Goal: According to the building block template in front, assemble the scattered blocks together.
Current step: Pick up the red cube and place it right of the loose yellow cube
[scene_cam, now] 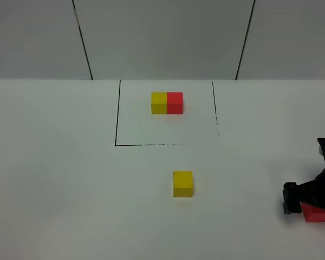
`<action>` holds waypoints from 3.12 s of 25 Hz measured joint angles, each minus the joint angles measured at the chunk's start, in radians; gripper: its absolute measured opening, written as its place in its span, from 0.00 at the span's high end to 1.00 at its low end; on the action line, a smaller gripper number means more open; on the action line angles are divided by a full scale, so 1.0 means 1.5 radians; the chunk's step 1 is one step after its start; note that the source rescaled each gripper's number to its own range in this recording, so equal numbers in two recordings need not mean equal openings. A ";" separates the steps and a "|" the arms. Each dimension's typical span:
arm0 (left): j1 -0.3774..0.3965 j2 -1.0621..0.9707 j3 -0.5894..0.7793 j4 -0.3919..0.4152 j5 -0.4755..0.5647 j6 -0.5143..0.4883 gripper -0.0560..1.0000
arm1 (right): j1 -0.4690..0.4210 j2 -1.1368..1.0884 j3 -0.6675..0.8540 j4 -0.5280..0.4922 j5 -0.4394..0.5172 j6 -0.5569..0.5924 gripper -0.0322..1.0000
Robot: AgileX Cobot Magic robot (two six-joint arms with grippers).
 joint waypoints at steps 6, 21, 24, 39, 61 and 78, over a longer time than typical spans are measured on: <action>0.000 0.000 0.000 0.000 0.000 0.000 0.29 | 0.000 0.039 0.000 -0.019 -0.022 0.001 0.00; 0.000 0.000 0.000 0.000 0.000 0.000 0.29 | 0.000 0.074 -0.012 -0.035 -0.031 0.020 0.32; 0.000 0.000 0.000 0.000 0.000 0.000 0.29 | 0.000 0.074 -0.012 -0.035 -0.037 0.021 0.58; 0.000 0.000 0.000 0.000 0.000 0.001 0.29 | 0.063 0.103 -0.207 -0.063 0.211 -0.120 0.97; 0.000 0.000 0.000 0.000 -0.001 0.001 0.29 | 0.283 0.239 -0.416 -0.122 0.313 -0.647 0.97; 0.000 0.000 0.000 0.000 -0.001 0.001 0.29 | 0.310 0.300 -0.498 -0.069 0.299 -0.659 0.97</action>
